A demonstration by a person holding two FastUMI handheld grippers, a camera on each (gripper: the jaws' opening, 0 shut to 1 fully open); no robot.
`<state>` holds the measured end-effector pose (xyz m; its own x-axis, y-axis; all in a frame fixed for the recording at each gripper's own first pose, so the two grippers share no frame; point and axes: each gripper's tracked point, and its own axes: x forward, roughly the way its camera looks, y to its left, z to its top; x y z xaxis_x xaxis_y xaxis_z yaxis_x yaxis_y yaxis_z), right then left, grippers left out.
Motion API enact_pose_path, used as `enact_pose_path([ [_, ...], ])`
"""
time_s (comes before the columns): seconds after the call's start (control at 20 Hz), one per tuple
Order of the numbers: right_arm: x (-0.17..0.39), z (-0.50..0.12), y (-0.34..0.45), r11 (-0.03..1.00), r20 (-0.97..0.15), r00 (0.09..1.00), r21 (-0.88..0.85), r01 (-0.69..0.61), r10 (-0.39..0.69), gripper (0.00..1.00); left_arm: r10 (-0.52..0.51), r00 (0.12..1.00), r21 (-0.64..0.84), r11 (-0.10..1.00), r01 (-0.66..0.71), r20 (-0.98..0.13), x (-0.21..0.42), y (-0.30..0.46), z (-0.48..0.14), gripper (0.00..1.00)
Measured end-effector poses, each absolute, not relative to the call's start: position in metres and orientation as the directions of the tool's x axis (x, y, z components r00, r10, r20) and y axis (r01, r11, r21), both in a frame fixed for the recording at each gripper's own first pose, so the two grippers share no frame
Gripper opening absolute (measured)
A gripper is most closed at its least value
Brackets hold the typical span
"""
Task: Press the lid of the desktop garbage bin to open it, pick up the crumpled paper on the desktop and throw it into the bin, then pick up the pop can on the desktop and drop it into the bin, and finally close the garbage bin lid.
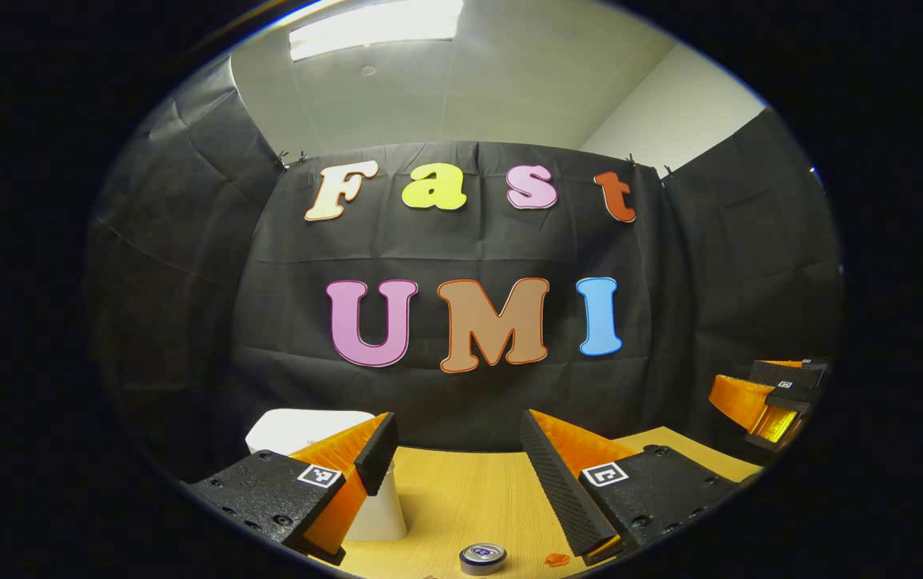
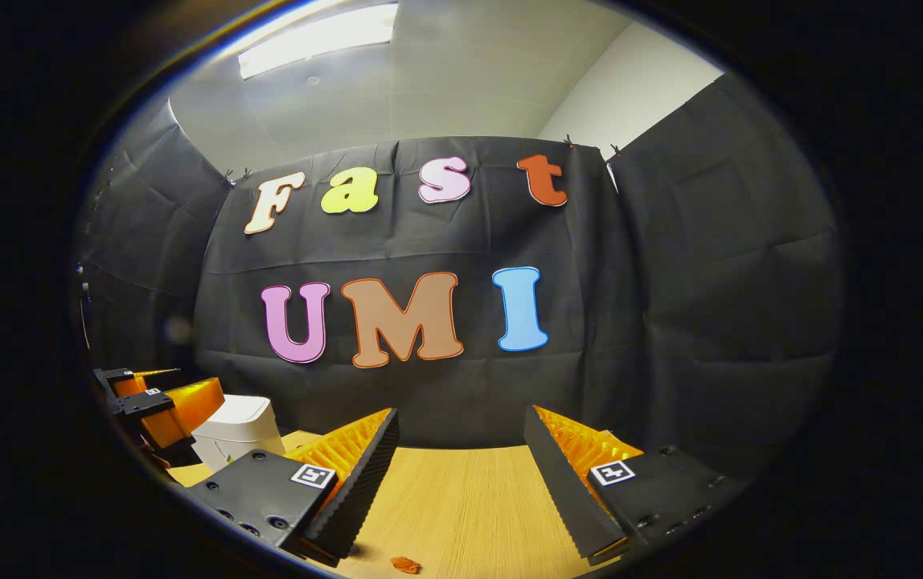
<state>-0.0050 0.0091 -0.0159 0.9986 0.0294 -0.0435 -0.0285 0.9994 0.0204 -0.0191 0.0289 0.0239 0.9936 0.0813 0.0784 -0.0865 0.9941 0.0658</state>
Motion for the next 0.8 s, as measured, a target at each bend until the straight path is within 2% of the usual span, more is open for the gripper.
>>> enact_pose_path([
  [0.35,-0.014,-0.013,0.005,1.0,-0.03,0.999,0.014,-0.017,0.018,0.98,0.062,0.995,0.057,0.996,-0.067,0.082,-0.024,0.026,0.028,0.92],
  [0.45,-0.015,-0.01,0.004,1.0,-0.028,0.999,0.013,-0.015,0.015,0.98,0.061,0.995,0.065,0.996,-0.066,0.075,-0.025,0.025,0.027,0.77],
  [0.5,-0.016,-0.011,0.004,1.0,-0.028,0.999,0.012,-0.016,0.016,0.98,0.062,0.995,0.067,0.996,-0.067,0.072,-0.025,0.026,0.026,0.66],
  [0.55,-0.017,-0.012,0.004,1.0,-0.029,0.999,0.009,-0.016,0.016,0.98,0.068,0.995,0.068,0.995,-0.073,0.069,-0.025,0.028,0.027,0.63],
  [0.7,-0.022,-0.01,0.003,1.0,-0.017,1.0,-0.003,-0.016,0.016,0.99,0.119,0.99,0.081,0.989,-0.125,0.074,-0.028,0.043,0.03,0.29],
  [0.8,-0.023,-0.007,0.004,1.0,-0.007,1.0,-0.008,-0.016,0.016,0.99,0.164,0.983,0.091,0.981,-0.172,0.088,-0.028,0.056,0.033,0.14],
])
